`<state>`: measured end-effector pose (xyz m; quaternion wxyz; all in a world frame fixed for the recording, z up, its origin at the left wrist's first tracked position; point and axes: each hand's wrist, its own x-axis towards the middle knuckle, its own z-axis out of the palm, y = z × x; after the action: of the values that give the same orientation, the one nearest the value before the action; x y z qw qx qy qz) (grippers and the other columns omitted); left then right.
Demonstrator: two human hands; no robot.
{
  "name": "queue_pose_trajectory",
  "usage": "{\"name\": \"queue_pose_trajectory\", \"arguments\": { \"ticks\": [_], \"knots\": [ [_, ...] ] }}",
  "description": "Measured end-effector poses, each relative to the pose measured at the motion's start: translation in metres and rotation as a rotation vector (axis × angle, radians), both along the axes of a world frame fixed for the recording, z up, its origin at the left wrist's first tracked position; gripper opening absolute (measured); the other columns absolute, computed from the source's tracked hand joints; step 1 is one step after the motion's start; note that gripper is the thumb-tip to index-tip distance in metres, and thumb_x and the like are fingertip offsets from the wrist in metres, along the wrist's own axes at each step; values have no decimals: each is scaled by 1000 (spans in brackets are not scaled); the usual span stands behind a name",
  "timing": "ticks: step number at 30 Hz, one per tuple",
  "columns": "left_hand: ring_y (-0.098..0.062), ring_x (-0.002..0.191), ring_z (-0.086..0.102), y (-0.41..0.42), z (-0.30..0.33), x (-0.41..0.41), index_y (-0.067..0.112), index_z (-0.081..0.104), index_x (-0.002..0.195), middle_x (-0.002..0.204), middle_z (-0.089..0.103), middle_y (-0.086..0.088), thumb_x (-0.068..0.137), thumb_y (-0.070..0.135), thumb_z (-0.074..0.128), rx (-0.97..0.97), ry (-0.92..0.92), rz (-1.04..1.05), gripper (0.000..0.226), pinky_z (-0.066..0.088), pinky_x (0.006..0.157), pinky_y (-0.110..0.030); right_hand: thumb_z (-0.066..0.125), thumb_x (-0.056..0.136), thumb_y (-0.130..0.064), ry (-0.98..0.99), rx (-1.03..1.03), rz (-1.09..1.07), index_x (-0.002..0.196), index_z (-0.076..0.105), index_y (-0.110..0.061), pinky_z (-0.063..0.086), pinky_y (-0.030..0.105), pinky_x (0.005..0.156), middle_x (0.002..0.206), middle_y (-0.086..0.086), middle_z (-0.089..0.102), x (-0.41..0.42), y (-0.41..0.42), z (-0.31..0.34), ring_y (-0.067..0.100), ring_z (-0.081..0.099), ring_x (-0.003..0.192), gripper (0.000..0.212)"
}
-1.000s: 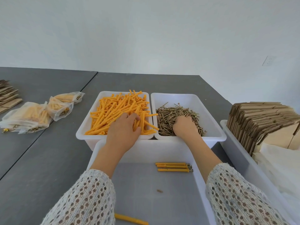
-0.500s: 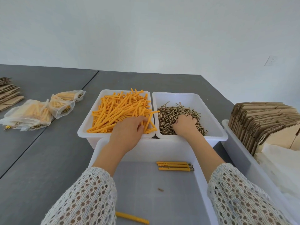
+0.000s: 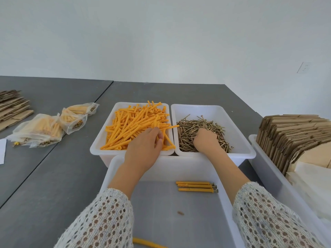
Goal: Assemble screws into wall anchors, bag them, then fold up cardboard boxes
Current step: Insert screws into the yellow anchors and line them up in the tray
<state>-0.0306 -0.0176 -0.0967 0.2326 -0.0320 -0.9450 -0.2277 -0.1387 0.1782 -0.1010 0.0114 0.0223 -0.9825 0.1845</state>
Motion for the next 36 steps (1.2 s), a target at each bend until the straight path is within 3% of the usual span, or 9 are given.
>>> {"name": "queue_pose_trajectory", "arguments": {
  "ticks": [8, 12, 20, 24, 29, 33, 36],
  "knots": [
    [-6, 71, 50, 0, -1, 0, 32, 51, 91, 80, 50, 13, 97, 23, 47, -12, 8, 13, 12, 47, 56, -29, 41, 89, -4, 17, 47, 11, 70, 32, -15, 37, 36, 77, 93, 13, 50, -2, -2, 0, 27, 43, 89, 24],
    [-6, 70, 50, 0, -2, -1, 33, 51, 90, 79, 50, 13, 96, 24, 47, -18, 11, 23, 12, 46, 55, -29, 41, 91, -5, 21, 71, 15, 91, 43, -8, 43, 39, 88, 107, 18, 60, 0, -1, -1, 35, 54, 106, 4],
    [-5, 68, 51, 0, -2, -2, 35, 52, 88, 78, 52, 14, 95, 24, 49, -11, 5, 31, 13, 45, 54, -27, 43, 91, -6, -7, 89, 6, 111, 52, -4, 45, 42, 96, 117, 19, 59, 2, -2, 1, 37, 52, 112, 22],
    [-5, 67, 51, 0, -1, -1, 34, 53, 88, 77, 52, 14, 94, 23, 49, -4, 3, 34, 13, 45, 54, -27, 42, 91, -5, -16, 81, 11, 108, 52, -5, 46, 42, 94, 114, 18, 60, 3, -3, 2, 36, 53, 111, 20],
    [-7, 66, 51, 2, 1, 1, 31, 54, 90, 75, 53, 14, 95, 20, 47, 17, 15, 44, 14, 43, 52, -28, 41, 90, -3, 49, -22, 16, 89, 45, -8, 47, 39, 79, 92, 12, 55, 2, -2, 3, 29, 51, 90, 6],
    [-8, 63, 53, 3, 1, 0, 29, 54, 88, 73, 57, 11, 95, 19, 48, 73, 43, 77, 14, 43, 51, -29, 44, 94, -7, 155, -256, -13, 93, 59, -9, 51, 35, 68, 81, 4, 61, 4, 0, 6, 23, 58, 76, 16],
    [-8, 59, 52, 4, 2, 0, 29, 53, 86, 69, 56, 11, 94, 17, 50, 100, 77, 82, 14, 43, 49, -31, 52, 96, -11, 187, -450, -30, 89, 62, -16, 42, 24, 59, 71, -5, 58, 5, 4, 10, 10, 52, 61, 13]
  ]
}}
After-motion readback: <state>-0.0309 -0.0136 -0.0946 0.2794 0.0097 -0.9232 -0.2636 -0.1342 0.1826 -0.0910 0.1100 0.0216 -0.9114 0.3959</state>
